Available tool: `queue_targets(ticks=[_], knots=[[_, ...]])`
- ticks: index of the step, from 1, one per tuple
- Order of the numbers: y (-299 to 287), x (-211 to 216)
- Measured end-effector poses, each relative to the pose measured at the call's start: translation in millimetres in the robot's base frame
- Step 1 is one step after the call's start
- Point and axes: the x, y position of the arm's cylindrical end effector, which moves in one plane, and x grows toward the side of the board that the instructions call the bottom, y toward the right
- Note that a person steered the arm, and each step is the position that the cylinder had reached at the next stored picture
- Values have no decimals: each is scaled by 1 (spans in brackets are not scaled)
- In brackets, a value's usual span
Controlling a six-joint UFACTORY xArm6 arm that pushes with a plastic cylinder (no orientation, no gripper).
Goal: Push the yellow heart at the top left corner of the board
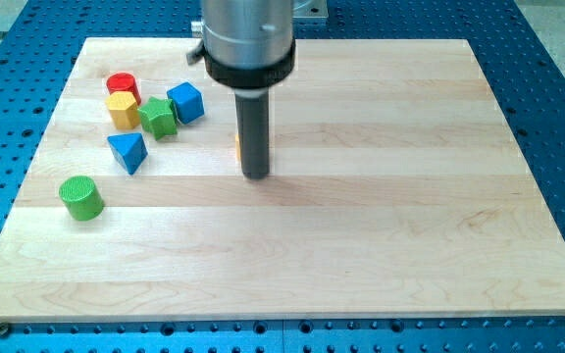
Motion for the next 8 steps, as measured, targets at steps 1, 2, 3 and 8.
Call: queue_targets(ticks=[1, 2, 3, 8], knots=[[-18, -50], [-38, -104], [-1, -112], [-80, -193]])
